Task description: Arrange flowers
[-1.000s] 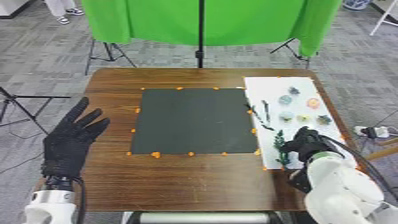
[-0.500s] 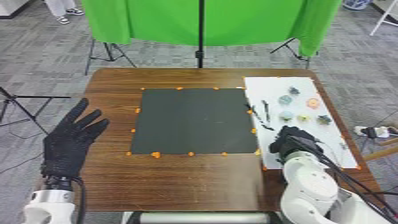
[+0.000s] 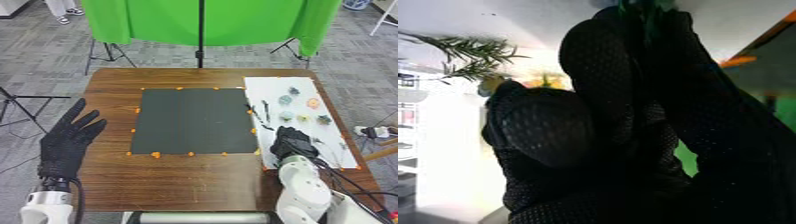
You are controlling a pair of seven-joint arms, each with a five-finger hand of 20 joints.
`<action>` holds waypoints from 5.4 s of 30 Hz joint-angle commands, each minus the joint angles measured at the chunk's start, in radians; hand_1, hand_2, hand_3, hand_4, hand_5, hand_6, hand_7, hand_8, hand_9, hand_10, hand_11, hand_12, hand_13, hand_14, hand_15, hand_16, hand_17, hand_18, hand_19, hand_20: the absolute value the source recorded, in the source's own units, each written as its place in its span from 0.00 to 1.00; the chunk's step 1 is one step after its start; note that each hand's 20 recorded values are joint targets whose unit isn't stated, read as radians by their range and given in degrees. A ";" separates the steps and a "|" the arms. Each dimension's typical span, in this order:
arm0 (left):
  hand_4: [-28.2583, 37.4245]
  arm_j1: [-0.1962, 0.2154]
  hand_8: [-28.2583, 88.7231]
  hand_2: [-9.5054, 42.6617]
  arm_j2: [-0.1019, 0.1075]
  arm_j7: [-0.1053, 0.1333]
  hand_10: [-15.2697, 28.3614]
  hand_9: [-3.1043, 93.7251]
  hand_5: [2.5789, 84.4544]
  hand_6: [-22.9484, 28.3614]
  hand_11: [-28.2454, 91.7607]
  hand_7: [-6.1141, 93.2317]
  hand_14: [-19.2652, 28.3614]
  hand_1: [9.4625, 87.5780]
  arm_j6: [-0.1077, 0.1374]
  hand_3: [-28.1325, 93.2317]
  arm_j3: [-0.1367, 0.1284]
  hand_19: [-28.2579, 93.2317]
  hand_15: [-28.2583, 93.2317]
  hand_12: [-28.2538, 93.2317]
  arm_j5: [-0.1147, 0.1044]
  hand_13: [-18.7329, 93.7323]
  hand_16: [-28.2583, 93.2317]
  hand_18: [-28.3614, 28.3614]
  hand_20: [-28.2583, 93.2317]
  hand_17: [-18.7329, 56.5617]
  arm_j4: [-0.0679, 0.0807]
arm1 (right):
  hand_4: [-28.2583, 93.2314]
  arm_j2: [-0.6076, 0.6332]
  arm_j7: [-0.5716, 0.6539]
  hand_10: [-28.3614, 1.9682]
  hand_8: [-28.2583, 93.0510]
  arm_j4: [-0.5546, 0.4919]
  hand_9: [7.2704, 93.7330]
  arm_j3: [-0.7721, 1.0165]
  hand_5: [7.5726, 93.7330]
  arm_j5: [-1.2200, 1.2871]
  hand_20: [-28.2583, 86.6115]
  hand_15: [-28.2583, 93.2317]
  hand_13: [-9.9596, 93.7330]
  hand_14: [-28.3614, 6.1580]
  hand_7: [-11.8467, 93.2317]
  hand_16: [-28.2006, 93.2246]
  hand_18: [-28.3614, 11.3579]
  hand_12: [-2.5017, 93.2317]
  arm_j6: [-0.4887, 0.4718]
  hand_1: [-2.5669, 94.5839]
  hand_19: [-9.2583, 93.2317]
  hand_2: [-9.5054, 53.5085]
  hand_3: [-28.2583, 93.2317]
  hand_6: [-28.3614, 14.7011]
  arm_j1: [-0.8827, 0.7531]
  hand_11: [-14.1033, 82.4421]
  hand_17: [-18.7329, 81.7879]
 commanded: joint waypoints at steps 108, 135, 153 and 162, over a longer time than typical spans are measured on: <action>0.05 -0.228 0.15 0.28 0.131 0.013 0.77 0.38 0.38 0.57 0.41 0.19 0.98 0.18 -0.014 0.89 0.084 0.67 0.64 0.33 0.004 0.40 0.18 1.00 0.36 0.16 0.037 | 0.03 -0.642 -0.235 0.36 0.14 0.398 0.82 -0.496 0.78 0.142 0.57 0.86 0.84 0.47 0.24 0.35 0.00 0.23 -0.459 0.38 1.00 0.20 0.85 0.45 0.583 0.67 0.57; 0.05 -0.029 0.15 0.28 0.036 -0.072 0.77 0.38 0.38 0.58 0.41 0.19 0.98 0.18 0.027 0.89 -0.039 0.68 0.65 0.33 0.019 0.40 0.18 1.00 0.37 0.16 -0.046 | 0.04 -0.703 -0.446 0.33 0.14 0.201 0.81 -0.117 0.80 0.001 0.56 0.87 0.83 0.46 0.27 0.34 0.00 0.23 -0.680 0.35 1.00 0.19 0.84 0.50 0.278 0.67 0.57; 0.01 0.010 0.15 0.29 0.018 -0.014 0.77 0.38 0.39 0.57 0.41 0.19 0.98 0.15 0.030 0.88 -0.035 0.67 0.64 0.33 -0.001 0.40 0.18 1.00 0.37 0.16 -0.038 | 0.03 -0.394 -0.372 0.23 0.13 -0.063 0.68 0.527 0.62 0.925 0.41 0.76 0.69 0.32 0.27 0.31 0.03 0.19 -0.132 0.33 0.86 0.19 0.86 0.51 0.033 0.49 0.42; 0.00 0.030 0.16 0.29 0.021 -0.002 0.77 0.38 0.39 0.56 0.41 0.19 0.98 0.15 0.037 0.88 -0.034 0.67 0.64 0.33 0.000 0.40 0.18 1.00 0.37 0.16 -0.047 | 0.03 -0.196 -0.302 0.22 0.12 -0.158 0.65 0.752 0.57 0.727 0.43 0.76 0.66 0.28 0.28 0.30 0.06 0.18 0.001 0.32 0.87 0.18 0.86 0.52 -0.249 0.47 0.41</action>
